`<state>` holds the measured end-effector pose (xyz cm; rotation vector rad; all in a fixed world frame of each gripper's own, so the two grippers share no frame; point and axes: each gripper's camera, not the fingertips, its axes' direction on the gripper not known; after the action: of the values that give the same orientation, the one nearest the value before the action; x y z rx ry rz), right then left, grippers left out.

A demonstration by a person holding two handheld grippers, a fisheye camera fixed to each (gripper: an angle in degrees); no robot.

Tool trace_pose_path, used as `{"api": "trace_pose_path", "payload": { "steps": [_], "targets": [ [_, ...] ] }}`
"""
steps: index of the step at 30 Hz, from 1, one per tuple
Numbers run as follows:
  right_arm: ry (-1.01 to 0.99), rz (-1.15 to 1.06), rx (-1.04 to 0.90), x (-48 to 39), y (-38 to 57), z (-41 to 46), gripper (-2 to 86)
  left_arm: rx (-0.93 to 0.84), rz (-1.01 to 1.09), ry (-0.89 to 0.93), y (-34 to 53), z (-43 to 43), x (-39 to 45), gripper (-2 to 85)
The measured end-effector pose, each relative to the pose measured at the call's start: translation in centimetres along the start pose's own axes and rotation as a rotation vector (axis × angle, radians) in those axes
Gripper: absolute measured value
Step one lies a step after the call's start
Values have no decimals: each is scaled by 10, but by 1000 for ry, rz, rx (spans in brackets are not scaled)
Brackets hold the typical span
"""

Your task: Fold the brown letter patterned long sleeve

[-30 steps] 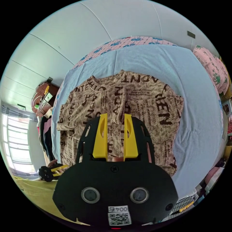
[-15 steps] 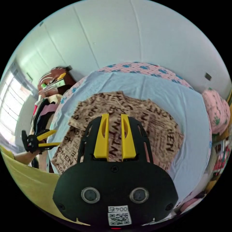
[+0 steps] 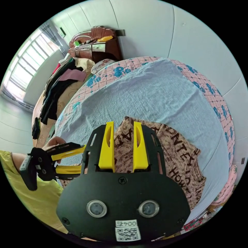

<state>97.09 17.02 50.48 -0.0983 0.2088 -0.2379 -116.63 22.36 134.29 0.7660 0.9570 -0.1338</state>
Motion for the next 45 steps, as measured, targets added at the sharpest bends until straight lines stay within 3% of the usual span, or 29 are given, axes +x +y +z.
{"api": "trace_pose_path", "payload": {
  "steps": [7,12,19,22,26,30,36,45],
  "targets": [
    [55,16,-110,-5,-14,32,24,-18,35,14,1,9,3,56],
    [177,83,47,0,1,1,2,15,18,-42,12,1,10,39],
    [134,184,28,30,8,2,52,-14,23,-122,16,16,14,63],
    [39,245,146,40,24,-24,123,-25,-10,-125,11,15,0,123],
    [-52,339,404,55,82,-102,138,-30,-89,-87,12,5,-31,167],
    [-49,461,491,67,191,-172,118,7,-73,-79,25,-28,-37,156],
    [15,804,433,128,360,-202,90,-14,-42,23,68,-54,4,142],
    [-203,1047,366,205,407,-187,103,-171,-74,109,108,-23,65,132]
  ]
}}
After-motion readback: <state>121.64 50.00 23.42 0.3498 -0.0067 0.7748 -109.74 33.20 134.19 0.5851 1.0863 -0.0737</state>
